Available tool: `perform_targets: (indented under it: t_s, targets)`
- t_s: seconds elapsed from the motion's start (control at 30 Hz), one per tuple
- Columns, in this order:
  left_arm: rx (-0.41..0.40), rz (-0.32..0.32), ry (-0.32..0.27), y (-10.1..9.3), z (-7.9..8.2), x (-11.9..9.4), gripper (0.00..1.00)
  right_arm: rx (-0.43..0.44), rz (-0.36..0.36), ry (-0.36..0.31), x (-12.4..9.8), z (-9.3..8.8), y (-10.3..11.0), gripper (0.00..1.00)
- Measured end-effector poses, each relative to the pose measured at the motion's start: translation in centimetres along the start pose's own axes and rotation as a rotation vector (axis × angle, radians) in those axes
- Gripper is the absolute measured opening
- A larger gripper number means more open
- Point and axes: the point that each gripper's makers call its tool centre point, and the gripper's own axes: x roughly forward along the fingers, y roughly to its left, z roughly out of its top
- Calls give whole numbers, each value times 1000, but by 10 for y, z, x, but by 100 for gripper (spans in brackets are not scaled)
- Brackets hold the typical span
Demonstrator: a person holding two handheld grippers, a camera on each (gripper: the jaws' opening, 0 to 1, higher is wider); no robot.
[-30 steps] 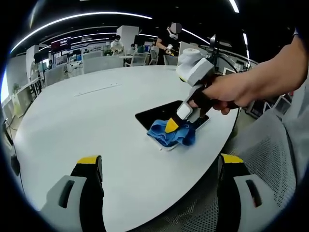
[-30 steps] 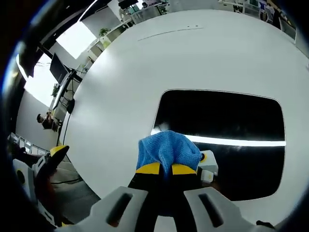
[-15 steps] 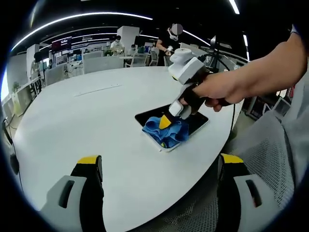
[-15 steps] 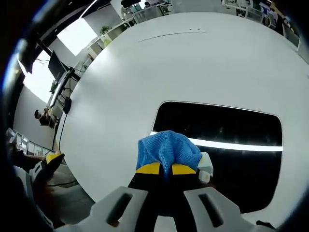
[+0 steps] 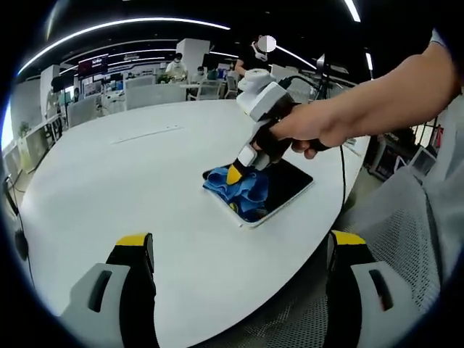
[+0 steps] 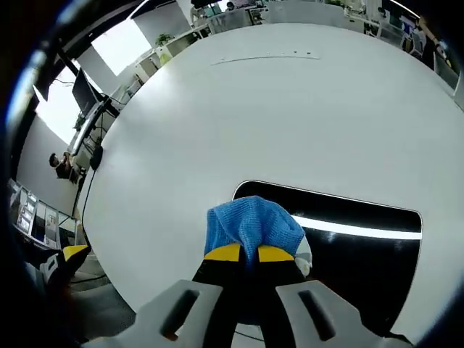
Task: Wipe the mirror surface with the cleaning cloth until all visible marks leave the cleaned area.
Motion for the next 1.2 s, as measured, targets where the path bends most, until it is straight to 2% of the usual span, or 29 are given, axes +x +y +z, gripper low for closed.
perform_targets:
  t_s: [0.13, 0.57, 1.2]
  targets:
    - [-2, 3, -1, 1, 0, 0, 99, 5, 7, 12, 2, 8, -2, 0]
    - [-2, -2, 1, 0, 0, 1, 99, -28, -17, -13, 7, 26, -8, 0]
    - [-2, 1, 5, 0, -2, 1, 99, -34, -3, -28, 8, 25, -9, 0]
